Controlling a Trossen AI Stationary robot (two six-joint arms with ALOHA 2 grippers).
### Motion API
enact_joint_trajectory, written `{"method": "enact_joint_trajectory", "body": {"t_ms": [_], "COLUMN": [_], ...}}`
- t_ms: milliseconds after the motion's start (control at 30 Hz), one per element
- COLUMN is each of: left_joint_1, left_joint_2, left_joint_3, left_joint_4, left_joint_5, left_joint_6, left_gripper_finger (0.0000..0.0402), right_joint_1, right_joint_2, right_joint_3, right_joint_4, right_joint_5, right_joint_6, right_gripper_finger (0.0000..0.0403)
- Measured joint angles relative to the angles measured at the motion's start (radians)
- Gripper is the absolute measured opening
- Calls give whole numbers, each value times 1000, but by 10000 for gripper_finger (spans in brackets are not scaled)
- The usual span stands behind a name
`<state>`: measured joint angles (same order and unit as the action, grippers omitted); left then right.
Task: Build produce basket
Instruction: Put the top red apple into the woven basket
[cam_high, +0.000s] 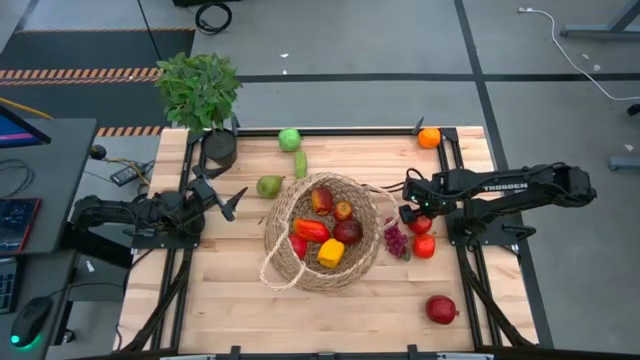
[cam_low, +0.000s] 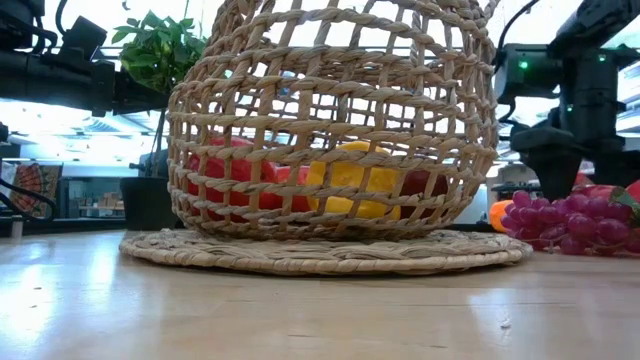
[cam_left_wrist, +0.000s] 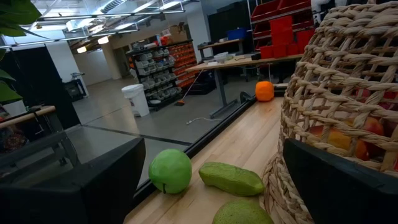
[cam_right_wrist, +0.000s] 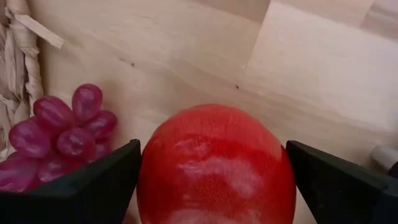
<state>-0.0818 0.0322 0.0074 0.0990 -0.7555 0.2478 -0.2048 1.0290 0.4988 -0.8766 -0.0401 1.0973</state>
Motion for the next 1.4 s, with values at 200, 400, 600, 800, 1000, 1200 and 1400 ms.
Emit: {"method": "enact_joint_trajectory", "body": {"t_ms": [200, 400, 600, 800, 1000, 1200, 1400], "left_joint_1": [0, 0, 0, 0, 0, 0, 0], "left_joint_2": [0, 0, 0, 0, 0, 0, 0], "left_joint_3": [0, 0, 0, 0, 0, 0, 0], "left_joint_4": [0, 0, 0, 0, 0, 0, 0], "left_joint_5": [0, 0, 0, 0, 0, 0, 0], "left_joint_6": [0, 0, 0, 0, 0, 0, 0], "left_gripper_finger": [388, 388, 388, 388, 388, 388, 388], "right_joint_1": [0, 0, 0, -1, -50, -129, -205], "right_joint_2": [0, 1, 1, 0, 0, 0, 0], "right_joint_3": [-2, -2, -2, 24, 70, 176, 279], "right_joint_4": [17, 17, 23, 18, 6, -47, 31], "right_joint_5": [-24, -60, -89, -100, -77, -51, -6], "right_joint_6": [105, 165, 167, 88, -48, -221, -301], "right_gripper_finger": [386, 373, 372, 372, 372, 372, 372]}}
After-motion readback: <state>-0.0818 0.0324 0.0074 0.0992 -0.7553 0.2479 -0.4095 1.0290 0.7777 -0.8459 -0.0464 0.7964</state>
